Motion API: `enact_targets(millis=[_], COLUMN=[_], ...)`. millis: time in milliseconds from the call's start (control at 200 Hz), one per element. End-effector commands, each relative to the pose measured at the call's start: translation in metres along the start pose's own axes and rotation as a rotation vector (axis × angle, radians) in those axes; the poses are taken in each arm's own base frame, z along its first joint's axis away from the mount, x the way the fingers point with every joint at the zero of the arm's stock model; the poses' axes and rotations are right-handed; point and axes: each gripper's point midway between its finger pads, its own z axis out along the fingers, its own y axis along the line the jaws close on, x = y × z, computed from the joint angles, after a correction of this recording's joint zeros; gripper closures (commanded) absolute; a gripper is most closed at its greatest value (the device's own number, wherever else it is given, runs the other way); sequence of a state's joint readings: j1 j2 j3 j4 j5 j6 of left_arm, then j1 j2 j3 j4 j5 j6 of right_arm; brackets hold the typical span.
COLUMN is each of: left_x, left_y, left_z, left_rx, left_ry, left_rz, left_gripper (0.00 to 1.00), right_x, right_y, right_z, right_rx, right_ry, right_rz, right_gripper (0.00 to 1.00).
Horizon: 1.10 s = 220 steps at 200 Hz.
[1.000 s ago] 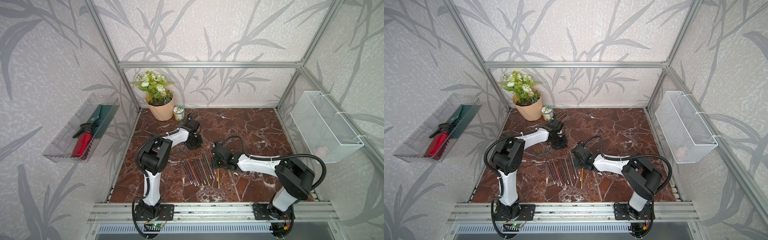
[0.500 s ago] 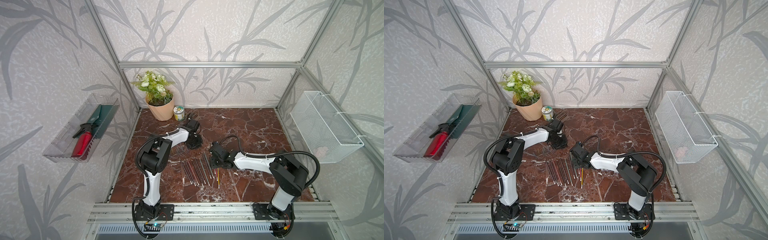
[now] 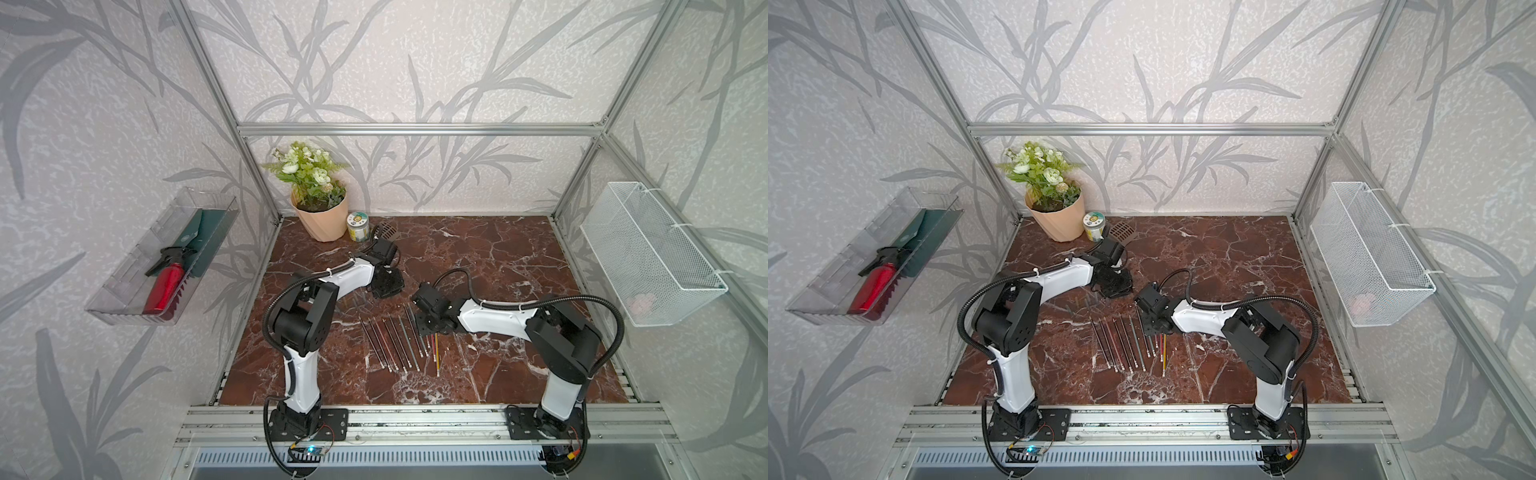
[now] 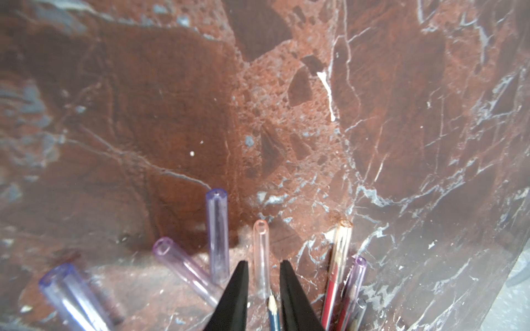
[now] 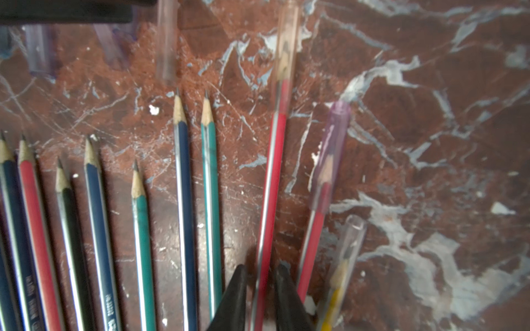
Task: Remove the protective cover of the pencils
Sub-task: Pick up the pencil from the center of the board.
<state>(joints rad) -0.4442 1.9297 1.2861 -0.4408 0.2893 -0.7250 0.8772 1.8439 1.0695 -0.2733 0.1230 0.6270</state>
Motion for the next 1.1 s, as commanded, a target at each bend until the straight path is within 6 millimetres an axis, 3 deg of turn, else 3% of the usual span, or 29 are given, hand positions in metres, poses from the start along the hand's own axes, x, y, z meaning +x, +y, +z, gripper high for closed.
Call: enact_targets(millis=[0,210,555,685,1095], left_x=[-0.005,-0.010,-0.016,-0.017,-0.013], left_y=[-0.011,-0.022,-0.022,-0.017,-0.029], left_z=[-0.019,-0.046,-0.099,-0.108,-0.122], left_rx=[0.043,0.132,0.220,0.222,0.318], left_ry=[-0.058,-0.163,-0.384,-0.423,-0.461], left_rz=[0.026,0.049,0.069,0.060,0.088], left_gripper=[0.76,0.74,0.70,0.70,0.68], right_x=[0.009,0.011,0.008,0.004,-0.015], right_y=[-0.010,-0.012,-0.005,-0.003,0.012], right_z=[0.008,0.010,0.007,0.002,-0.030], right_rx=[0.058,0.092,0.070,0.061,0.000], right_ry=[0.049,0.059,0.047,0.034,-0.057], right_rz=[-0.016,-0.025,-0.024,-0.024,-0.048], right_gripper=[0.81,0.85,0.92,0.94,0.99])
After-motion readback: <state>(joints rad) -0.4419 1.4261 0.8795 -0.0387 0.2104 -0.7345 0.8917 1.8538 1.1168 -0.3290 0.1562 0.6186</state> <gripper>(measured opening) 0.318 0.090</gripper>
